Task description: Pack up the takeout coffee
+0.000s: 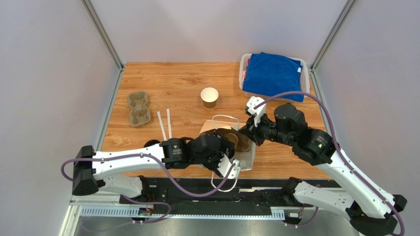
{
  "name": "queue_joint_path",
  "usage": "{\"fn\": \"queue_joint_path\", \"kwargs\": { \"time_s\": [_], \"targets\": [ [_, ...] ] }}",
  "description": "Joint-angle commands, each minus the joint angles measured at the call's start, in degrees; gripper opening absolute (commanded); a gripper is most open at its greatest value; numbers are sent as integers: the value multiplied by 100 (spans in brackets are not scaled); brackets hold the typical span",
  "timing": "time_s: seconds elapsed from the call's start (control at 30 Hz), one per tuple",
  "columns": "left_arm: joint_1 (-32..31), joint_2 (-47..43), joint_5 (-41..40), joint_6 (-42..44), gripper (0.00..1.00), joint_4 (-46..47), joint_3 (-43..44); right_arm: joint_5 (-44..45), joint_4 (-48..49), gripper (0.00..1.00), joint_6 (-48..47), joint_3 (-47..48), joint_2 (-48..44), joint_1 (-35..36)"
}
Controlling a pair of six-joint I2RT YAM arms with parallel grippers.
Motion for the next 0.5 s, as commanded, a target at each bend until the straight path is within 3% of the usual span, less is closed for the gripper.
{"fn": "queue_joint_path", "kwargs": {
  "time_s": [0.0,0.47],
  "targets": [
    [-25,199,67,440,41,68,295,-14,364,0,-79,111,-65,68],
    [-8,-12,-495,1406,41,402,111,-208,382,0,27,32,-73,156]
  ]
}}
